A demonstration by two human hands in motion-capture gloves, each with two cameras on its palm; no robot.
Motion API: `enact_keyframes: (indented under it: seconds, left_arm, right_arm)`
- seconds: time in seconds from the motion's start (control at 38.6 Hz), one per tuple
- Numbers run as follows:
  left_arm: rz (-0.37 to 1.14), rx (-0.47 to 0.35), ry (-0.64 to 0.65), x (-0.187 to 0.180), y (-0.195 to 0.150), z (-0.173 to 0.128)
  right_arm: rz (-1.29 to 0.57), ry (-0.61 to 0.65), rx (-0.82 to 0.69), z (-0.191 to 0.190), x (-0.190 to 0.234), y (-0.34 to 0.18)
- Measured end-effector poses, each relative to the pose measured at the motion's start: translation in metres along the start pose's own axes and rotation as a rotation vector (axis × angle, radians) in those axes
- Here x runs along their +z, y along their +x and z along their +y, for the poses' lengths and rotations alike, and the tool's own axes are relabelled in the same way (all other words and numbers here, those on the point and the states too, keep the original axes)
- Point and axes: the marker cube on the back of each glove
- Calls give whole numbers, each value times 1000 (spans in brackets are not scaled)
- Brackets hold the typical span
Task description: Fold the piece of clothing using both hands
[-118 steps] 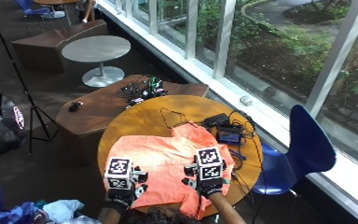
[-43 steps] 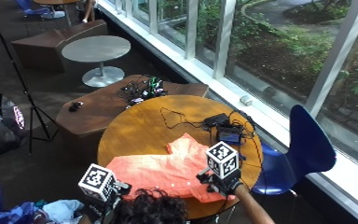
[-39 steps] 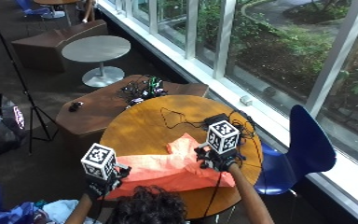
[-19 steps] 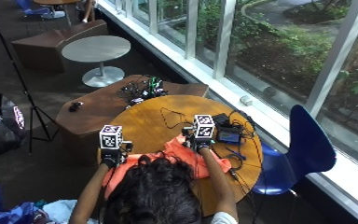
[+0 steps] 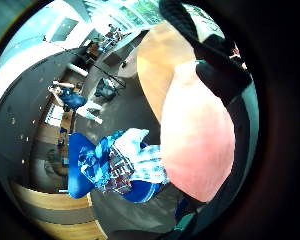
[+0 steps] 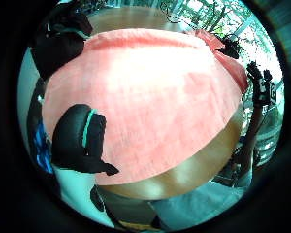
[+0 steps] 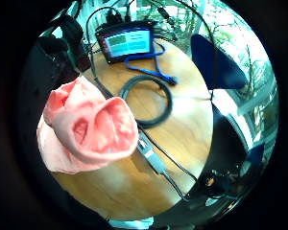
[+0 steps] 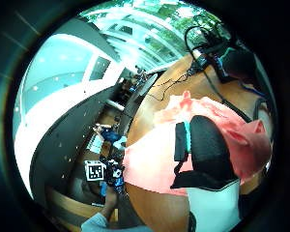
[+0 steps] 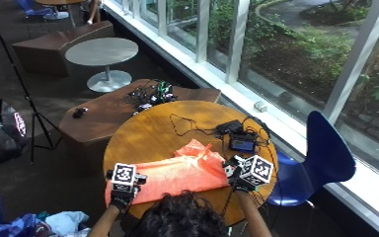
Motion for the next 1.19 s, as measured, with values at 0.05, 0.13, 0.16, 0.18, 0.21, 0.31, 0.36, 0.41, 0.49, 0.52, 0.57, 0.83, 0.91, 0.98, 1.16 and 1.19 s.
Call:
enact_keyframes:
  seconds: [0.05, 0.13, 0.16, 0.18, 0.21, 0.31, 0.36, 0.41, 0.49, 0.52, 0.57, 0.83, 0.91, 0.98, 1.16, 1.19]
  left_arm:
    - [-10, 6, -11, 6, 6, 11]
    - [20, 12, -126, 13, 16, 25]
    - [39, 13, -188, 17, 19, 29]
    - [62, 14, -250, 21, 21, 32]
    - [85, 12, -304, 25, 23, 34]
    - [145, -18, -383, 33, 24, 31]
    - [149, -23, -387, 34, 26, 28]
    - [140, -22, -391, 36, 27, 26]
    - [130, -13, -392, 37, 30, 22]
    - [131, -7, -389, 37, 32, 20]
    - [135, 4, -385, 36, 35, 16]
    - [138, 82, -382, 43, 57, -12]
    - [138, 88, -358, 37, 54, -13]
    - [151, 76, -316, 28, 43, -10]
    - [196, 25, -176, -16, -3, 16]
    - [195, 15, -166, -21, -11, 20]
  right_arm:
    - [76, -8, 78, 8, 5, 23]
    - [198, -62, 191, 20, 6, 42]
    - [246, -94, 224, 23, 8, 47]
    - [297, -129, 254, 25, 10, 51]
    - [348, -162, 278, 27, 12, 54]
    - [453, -223, 308, 31, 18, 56]
    - [454, -219, 305, 31, 21, 53]
    - [454, -211, 300, 31, 23, 49]
    - [489, -206, 287, 29, 28, 45]
    - [510, -208, 282, 28, 29, 44]
    - [550, -211, 274, 26, 29, 44]
    - [254, -59, 321, 12, -8, 53]
    - [46, 2, 320, 11, -26, 34]
    - [-137, 74, 285, 11, -41, 3]
    - [-147, 223, 32, -4, -28, -106]
    - [-77, 247, -6, -6, -24, -120]
